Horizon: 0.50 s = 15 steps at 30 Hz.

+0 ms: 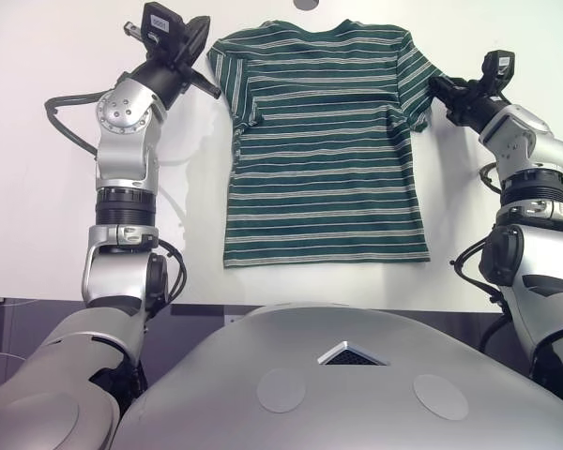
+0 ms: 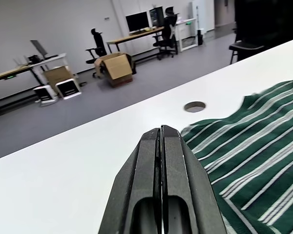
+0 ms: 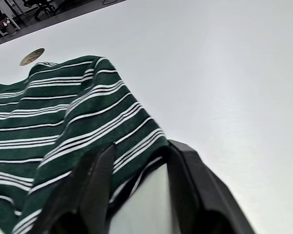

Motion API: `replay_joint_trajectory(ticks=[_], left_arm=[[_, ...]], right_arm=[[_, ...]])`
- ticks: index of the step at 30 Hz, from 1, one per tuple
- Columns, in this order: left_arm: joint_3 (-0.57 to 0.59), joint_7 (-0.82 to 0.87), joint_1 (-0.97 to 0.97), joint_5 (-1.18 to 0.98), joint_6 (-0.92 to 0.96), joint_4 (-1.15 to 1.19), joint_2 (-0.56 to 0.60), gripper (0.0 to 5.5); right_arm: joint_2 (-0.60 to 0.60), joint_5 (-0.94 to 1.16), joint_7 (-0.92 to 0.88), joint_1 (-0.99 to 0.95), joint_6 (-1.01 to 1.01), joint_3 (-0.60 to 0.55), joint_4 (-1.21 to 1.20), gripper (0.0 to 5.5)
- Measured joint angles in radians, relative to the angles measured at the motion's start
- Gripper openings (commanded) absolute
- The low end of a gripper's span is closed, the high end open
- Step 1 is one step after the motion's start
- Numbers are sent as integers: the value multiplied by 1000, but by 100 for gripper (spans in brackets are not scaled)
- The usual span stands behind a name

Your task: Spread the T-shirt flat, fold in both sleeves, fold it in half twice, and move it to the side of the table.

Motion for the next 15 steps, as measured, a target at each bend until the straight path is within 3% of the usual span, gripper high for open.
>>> replay_joint_trajectory(ticks=[7,14,15], left_arm=[[-12,15,58,19,-3,26,-17,0],[-17,24,64,18,-6,25,-36,0],[-17,24,66,18,-6,24,-36,0]], right_arm=[[14,7,28,20,-139,-13,-134,1],[132,-1,-8,95,23,110,-401,1],[132,-3,-21,97,28,109,-401,21]])
